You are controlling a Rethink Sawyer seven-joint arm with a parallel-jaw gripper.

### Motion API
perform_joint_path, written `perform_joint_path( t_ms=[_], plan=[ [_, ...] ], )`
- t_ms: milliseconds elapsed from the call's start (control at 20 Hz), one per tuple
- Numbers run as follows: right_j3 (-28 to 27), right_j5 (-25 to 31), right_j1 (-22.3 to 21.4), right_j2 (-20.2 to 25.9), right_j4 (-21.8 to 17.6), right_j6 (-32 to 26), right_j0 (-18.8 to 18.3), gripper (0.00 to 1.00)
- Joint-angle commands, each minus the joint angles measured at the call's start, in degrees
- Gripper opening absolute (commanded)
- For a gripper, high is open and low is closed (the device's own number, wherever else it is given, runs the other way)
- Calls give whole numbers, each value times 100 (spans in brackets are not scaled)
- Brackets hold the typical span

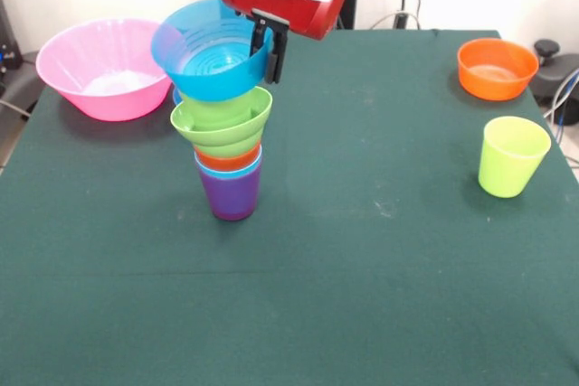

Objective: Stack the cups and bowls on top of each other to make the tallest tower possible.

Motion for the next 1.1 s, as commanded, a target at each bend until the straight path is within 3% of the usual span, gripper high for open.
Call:
perform_joint_path(
  t_ms=[50, 450, 1100],
  plan=[
    [-40, 12, 400, 448, -628, -1075, -28, 0],
    [-354, -72, 643, 505, -738, -1095, -27, 0],
    [87, -447, 482, 518, -793, -898, -56, 0]
  ],
)
